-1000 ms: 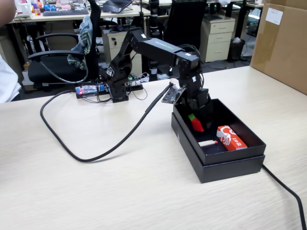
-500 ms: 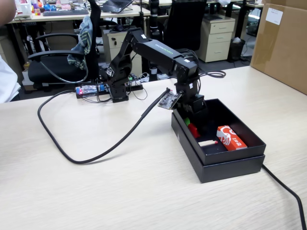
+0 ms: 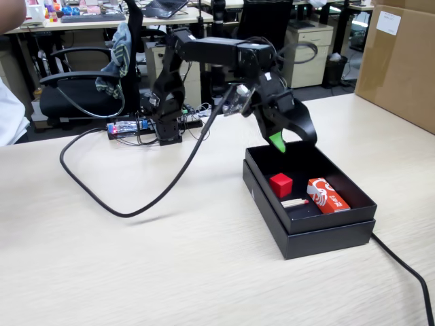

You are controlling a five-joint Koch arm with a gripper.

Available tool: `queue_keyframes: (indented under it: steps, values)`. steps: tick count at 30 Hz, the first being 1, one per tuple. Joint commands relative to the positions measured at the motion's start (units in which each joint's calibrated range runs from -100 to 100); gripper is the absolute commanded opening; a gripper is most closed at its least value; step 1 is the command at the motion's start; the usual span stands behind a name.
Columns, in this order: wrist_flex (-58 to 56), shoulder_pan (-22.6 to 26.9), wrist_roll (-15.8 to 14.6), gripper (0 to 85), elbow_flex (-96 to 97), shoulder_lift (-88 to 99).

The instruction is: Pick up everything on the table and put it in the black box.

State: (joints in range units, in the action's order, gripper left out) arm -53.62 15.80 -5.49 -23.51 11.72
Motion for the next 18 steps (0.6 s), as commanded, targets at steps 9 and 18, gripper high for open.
queue_keyframes:
  steps: [9,18]
  values:
    - [0.1,-5.18,1.61,45.2,10.18,37.68]
    - [3.9,-11.48,3.86,46.9,31.94,59.71]
